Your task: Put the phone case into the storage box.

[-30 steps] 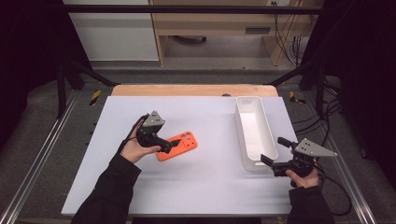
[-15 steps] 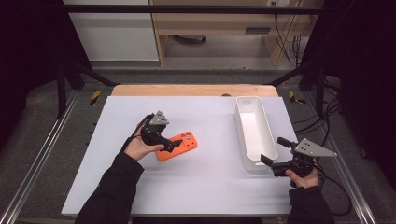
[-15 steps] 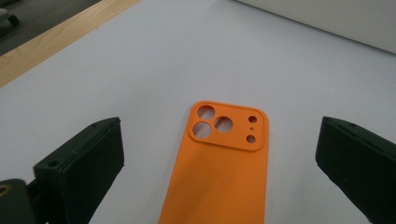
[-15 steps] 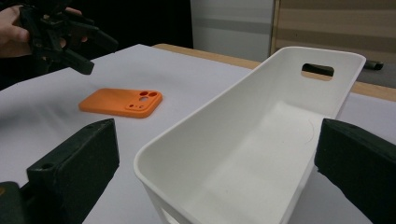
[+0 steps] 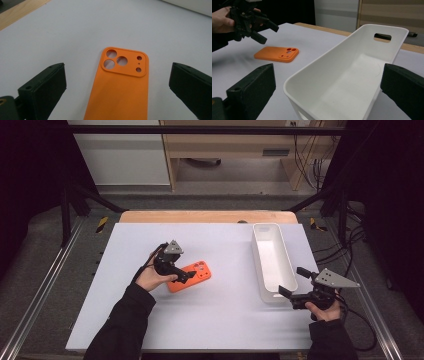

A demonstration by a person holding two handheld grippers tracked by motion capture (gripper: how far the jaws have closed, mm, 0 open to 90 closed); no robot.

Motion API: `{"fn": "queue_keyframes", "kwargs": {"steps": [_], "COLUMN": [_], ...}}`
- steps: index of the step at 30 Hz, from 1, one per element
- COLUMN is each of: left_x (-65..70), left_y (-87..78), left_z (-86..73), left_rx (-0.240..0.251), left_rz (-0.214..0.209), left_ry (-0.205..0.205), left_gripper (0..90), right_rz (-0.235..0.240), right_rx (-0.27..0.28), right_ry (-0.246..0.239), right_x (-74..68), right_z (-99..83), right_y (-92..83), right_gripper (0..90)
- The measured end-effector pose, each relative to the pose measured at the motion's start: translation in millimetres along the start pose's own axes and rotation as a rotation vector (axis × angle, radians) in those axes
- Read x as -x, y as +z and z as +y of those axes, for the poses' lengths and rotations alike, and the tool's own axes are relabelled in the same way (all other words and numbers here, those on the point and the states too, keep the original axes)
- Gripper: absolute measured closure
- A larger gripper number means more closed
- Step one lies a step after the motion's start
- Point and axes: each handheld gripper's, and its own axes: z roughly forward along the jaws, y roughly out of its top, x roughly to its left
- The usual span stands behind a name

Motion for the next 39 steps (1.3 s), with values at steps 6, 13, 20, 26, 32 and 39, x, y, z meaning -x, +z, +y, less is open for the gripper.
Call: {"fn": "queue_keyframes", "kwargs": {"steps": [6, 13, 20, 26, 32, 39], "left_x": [-0.9, -0.2, -1.6, -1.0, -1.8, -3.6], "left_y": [7.0, 14.5, 22.3, 26.9, 28.6, 31.5], "left_z": [-2.0, -4.1, -8.1, -10.9, -14.9, -18.6], "left_rx": [-0.031, -0.065, -0.106, -0.139, -0.153, -0.168], "left_rz": [-0.011, -0.022, -0.022, -0.032, -0.039, -0.04], "left_ry": [0.007, 0.021, 0.018, 0.027, 0.024, 0.024], "left_gripper": [0.6, 0.6, 0.6, 0.6, 0.6, 1.1], "right_rz": [0.001, 0.002, 0.002, 0.001, 0.001, 0.003], "right_rx": [0.0, 0.001, -0.001, -0.001, 0.001, 0.0], "right_ry": [-0.001, 0.002, -0.001, 0.001, 0.002, 0.001], "right_x": [0.0, 0.1, 0.1, 0.2, 0.4, 0.4], "right_z": [0.0, 0.2, 0.0, 0.0, 0.2, 0.0], "right_y": [0.1, -0.2, 0.2, -0.1, -0.3, 0.1], "right_gripper": [0.4, 0.4, 0.4, 0.4, 0.5, 0.4]}}
